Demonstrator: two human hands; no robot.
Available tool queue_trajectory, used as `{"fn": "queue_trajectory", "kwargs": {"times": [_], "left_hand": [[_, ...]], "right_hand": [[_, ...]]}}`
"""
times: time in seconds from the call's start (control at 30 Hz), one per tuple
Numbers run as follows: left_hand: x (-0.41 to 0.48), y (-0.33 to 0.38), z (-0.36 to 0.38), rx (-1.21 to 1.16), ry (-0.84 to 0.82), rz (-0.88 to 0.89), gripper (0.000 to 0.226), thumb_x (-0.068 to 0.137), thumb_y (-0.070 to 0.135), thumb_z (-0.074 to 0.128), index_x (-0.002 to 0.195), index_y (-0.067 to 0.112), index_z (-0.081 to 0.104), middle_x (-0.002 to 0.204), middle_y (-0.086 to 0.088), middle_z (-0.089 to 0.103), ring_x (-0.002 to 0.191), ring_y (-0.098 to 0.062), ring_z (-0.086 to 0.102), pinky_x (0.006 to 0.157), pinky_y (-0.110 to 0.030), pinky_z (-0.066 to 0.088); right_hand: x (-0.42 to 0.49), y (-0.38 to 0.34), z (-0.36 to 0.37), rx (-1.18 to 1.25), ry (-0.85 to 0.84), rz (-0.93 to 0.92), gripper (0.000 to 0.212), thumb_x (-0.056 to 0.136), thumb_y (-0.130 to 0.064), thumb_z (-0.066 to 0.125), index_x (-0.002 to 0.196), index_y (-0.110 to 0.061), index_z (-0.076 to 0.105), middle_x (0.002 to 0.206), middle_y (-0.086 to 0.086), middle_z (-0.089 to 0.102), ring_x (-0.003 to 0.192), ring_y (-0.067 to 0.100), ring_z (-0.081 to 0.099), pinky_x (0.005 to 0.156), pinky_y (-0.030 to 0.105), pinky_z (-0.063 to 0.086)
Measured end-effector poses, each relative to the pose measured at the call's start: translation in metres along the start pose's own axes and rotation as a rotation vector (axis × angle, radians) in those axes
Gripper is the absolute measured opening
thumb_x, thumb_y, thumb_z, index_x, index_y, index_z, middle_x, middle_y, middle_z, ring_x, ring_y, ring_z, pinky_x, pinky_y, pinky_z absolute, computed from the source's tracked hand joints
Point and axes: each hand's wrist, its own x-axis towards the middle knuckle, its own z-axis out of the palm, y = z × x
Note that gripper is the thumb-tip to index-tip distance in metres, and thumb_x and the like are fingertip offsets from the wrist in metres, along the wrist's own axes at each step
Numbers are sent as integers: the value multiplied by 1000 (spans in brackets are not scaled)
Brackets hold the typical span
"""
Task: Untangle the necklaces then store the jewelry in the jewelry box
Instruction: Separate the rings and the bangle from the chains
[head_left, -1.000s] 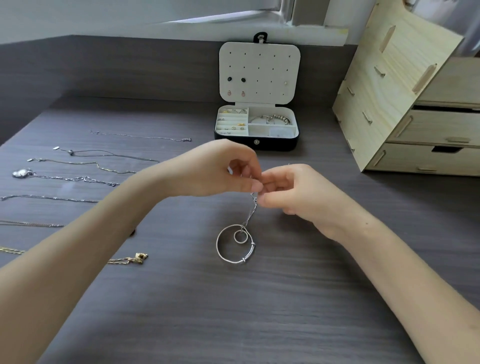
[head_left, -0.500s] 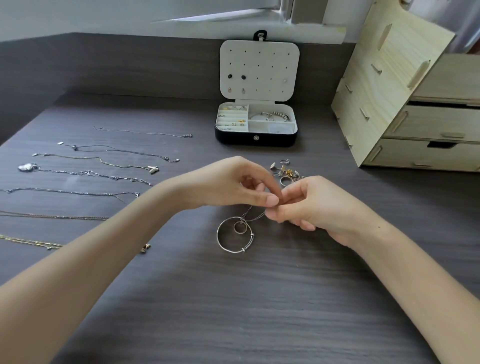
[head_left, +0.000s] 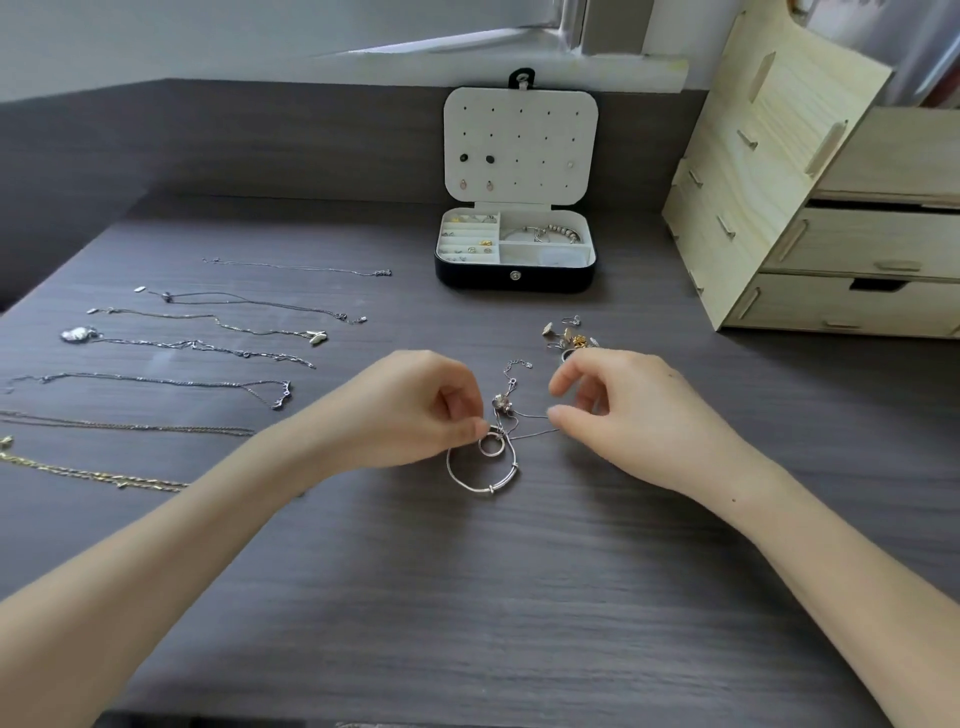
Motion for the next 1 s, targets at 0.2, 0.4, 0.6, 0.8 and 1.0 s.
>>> {"fn": "queue_trajectory", "kwargs": {"times": [0.2,0.4,0.6,0.8,1.0], "left_hand": [[-1,7,10,-7,80,-37,10,76,24,72,77,19,63,75,7,61,67,-7,53,68,-25,45],[1,8,12,-16,75,-116,10,76,24,72,72,19,64,69,9,60,63,-4,53,61,-24,43],[5,14,16,29,91,-176,11,73,22,68,65,23,62,67,10,61,66,-2,54,59,-22,42],[-1,13,15,69,95,-154,14,76,21,66,65,26,59,66,13,58,65,0,49,59,-19,39],[-5,10,16,40,130,-155,9,76,17,66,70,24,65,61,14,58,61,3,51,57,-12,39]], "right_hand": [[20,-21,18,-68,48,-88,24,85,-49,59,90,-26,60,76,-11,56,81,10,50,66,27,32],[25,-19,21,-41,0,-98,18,88,-40,58,79,-24,61,77,-9,62,78,9,52,67,26,36],[22,-18,22,-94,-20,-154,14,89,-40,56,82,-28,56,78,-14,53,83,9,50,74,27,38],[13,-7,1,19,71,-22,17,90,-35,54,80,-23,60,72,-13,56,77,11,51,68,25,34],[0,-2,-3,-262,-18,-34,13,91,-29,49,96,-21,59,95,-7,56,96,17,53,79,29,39]]}}
